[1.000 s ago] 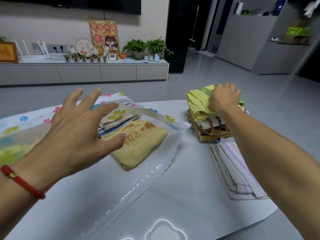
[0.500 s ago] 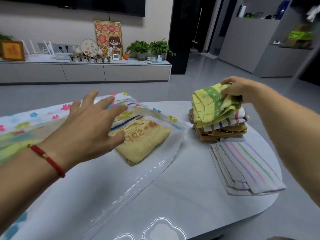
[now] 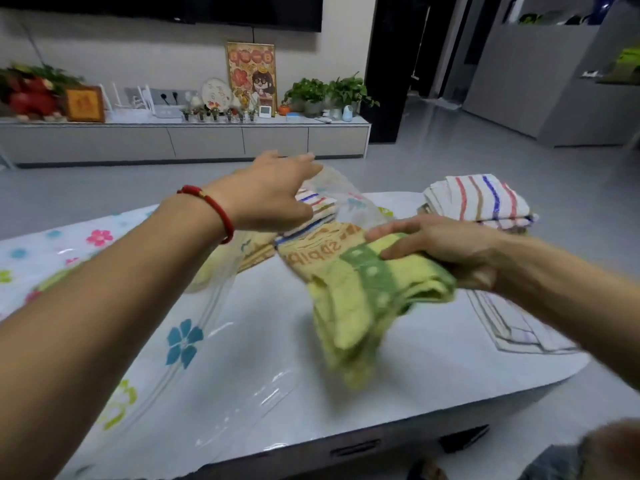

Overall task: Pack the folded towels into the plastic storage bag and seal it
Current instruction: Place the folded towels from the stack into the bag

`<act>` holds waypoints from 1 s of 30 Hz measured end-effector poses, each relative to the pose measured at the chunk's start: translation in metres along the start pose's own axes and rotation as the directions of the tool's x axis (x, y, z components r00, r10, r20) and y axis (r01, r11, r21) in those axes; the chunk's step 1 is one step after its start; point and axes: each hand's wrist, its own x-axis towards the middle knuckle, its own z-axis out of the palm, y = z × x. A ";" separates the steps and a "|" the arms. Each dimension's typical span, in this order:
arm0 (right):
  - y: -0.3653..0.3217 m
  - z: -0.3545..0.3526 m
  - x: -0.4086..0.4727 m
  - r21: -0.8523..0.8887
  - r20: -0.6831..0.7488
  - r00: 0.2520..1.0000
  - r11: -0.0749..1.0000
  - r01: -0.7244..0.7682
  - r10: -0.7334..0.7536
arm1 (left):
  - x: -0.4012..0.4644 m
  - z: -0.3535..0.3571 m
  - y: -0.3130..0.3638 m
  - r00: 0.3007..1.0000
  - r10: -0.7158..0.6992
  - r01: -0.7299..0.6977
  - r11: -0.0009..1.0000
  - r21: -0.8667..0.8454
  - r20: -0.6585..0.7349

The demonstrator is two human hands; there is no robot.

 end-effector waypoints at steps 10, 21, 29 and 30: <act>0.125 0.175 0.104 0.172 -0.357 0.933 0.985 0.023 0.040 | -0.015 -0.007 -0.003 0.999 0.050 -0.049 0.998 0.028 -0.019; 0.129 0.174 0.132 -0.305 -0.358 0.922 0.952 0.036 -0.149 | -0.019 -0.008 -0.003 1.000 0.024 -0.025 0.998 0.054 0.017; 0.125 0.120 0.099 -0.612 -0.322 0.888 0.788 0.071 -0.330 | -0.018 0.000 -0.005 0.999 0.040 -0.040 0.998 0.049 -0.007; 0.122 0.102 0.093 -0.633 -0.395 0.834 0.772 0.057 -0.385 | -0.017 0.003 -0.006 0.998 0.050 -0.048 0.998 0.047 -0.037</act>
